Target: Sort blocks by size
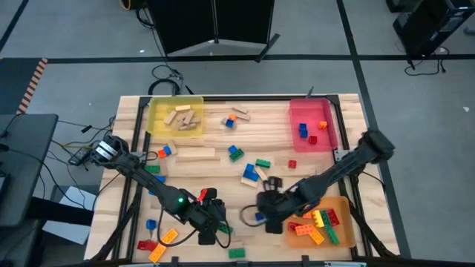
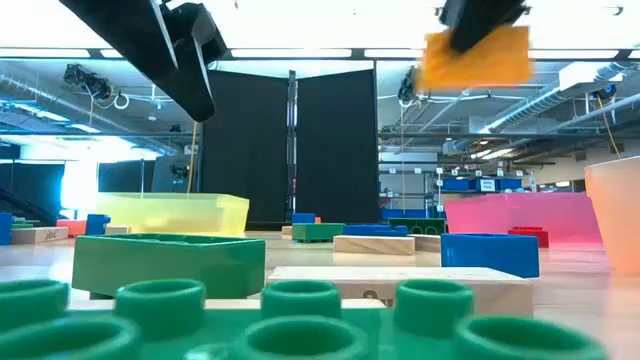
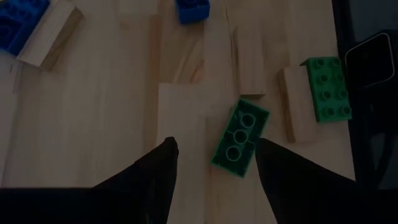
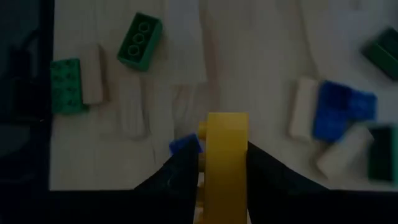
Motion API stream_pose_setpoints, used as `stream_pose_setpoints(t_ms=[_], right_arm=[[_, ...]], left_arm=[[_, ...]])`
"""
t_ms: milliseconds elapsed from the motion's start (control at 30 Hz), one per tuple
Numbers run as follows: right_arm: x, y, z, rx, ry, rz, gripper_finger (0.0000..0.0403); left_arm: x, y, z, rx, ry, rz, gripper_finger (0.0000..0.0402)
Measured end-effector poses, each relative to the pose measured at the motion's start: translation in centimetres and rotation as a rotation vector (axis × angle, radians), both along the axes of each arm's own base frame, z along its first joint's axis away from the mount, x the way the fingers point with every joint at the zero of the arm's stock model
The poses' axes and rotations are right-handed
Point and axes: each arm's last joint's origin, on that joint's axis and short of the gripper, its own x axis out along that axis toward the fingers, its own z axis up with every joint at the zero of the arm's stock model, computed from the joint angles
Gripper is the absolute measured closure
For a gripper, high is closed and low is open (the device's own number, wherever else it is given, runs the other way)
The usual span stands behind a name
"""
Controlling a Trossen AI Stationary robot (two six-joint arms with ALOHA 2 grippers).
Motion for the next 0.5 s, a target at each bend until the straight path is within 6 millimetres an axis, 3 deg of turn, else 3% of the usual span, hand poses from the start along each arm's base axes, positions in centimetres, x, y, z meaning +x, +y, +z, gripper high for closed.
stream_pose_setpoints(t_ms=[200,500], right_arm=[[-5.8,-0.2,0.9,0.079,-0.063,-0.151,0.0298],[-12.5,0.2,-2.1,0.197,0.011,-0.417,0.0298]], left_arm=[[0.1,-0.1,0.1,-0.015,-0.007,-0.001,0.0179],[0.2,-0.2,0.1,-0.023,-0.021,-0.005,0.0179]])
